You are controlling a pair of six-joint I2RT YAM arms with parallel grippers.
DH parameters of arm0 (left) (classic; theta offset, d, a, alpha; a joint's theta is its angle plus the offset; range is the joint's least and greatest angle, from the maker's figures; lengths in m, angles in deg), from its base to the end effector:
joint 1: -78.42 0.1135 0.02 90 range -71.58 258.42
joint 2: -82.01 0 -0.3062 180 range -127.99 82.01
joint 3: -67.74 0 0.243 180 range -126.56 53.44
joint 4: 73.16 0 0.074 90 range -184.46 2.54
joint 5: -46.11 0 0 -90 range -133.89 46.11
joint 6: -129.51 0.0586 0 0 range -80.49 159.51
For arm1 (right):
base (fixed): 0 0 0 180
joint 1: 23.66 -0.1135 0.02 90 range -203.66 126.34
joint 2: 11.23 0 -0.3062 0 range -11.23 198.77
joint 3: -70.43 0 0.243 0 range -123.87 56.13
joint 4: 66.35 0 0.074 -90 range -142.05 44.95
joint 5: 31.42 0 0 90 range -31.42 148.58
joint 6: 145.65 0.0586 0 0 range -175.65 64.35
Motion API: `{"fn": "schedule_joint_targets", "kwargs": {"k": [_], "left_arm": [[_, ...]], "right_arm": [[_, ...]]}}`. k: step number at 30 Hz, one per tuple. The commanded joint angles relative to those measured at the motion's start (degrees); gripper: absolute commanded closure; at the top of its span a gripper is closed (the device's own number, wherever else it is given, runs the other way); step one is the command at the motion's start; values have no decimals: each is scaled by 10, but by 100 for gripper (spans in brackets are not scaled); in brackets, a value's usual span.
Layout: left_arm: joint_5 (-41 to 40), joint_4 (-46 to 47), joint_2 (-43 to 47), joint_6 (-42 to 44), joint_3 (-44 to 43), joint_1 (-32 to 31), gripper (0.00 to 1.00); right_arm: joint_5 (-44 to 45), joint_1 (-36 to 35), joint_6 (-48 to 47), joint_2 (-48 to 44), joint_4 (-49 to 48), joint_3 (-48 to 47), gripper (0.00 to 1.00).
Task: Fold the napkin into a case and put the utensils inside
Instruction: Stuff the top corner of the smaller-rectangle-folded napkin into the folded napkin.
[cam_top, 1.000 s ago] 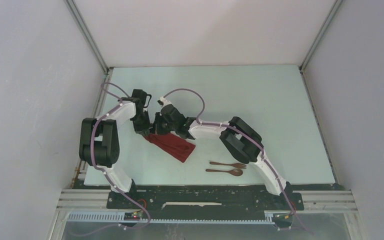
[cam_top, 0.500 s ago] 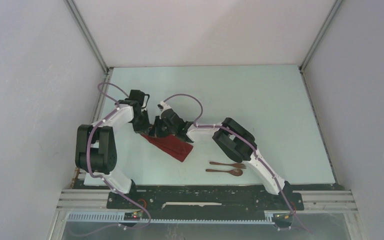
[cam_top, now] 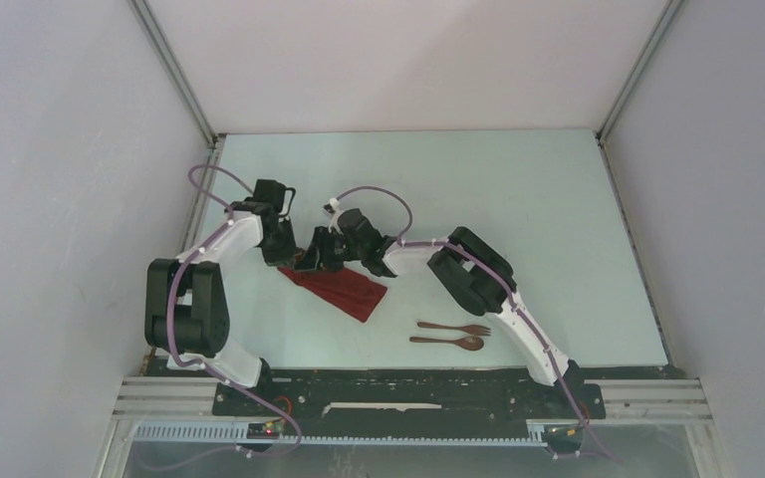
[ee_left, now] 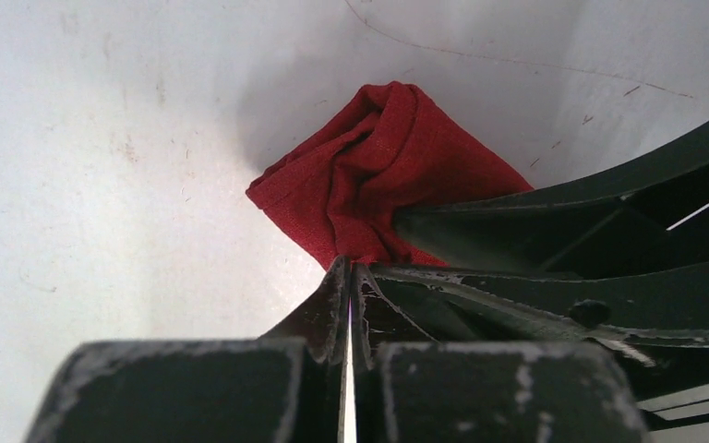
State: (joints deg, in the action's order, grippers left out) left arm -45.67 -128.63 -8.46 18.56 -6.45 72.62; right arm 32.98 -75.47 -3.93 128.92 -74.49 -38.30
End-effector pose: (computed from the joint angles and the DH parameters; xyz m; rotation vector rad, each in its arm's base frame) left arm 0.2959 -0.0282 0.2257 -0.3792 2.7984 -0.0622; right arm 0.3381 0.4707 0.1329 -0.3448 2.2931 1.5085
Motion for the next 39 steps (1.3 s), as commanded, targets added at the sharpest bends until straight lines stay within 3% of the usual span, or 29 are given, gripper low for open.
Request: {"fn": "schedule_joint_targets", "kwargs": {"k": [1, 7, 10, 17, 24, 29, 39], "left_arm": [[-9, 5, 22, -11, 6, -1, 99], [-38, -18, -3, -3, -4, -6, 81], [-55, -30, -19, -14, -18, -11, 79], [-109, -30, 37, -39, -8, 5, 73], [-96, -30, 50, -40, 4, 14, 71], [-57, -20, 36, -33, 0, 11, 60], [-65, -22, -30, -31, -22, -11, 60]], "right_arm": [[-54, -1, 23, -27, -27, 22, 54], [-50, 4, 14, -35, -33, 31, 53], [-40, 0, -3, -32, -9, 20, 53], [57, -28, -104, -28, 84, -11, 54], [90, -39, -132, 0, 143, -75, 68], [80, -29, -114, -16, 113, -44, 100], [69, -8, -48, -50, 24, 28, 100]]}}
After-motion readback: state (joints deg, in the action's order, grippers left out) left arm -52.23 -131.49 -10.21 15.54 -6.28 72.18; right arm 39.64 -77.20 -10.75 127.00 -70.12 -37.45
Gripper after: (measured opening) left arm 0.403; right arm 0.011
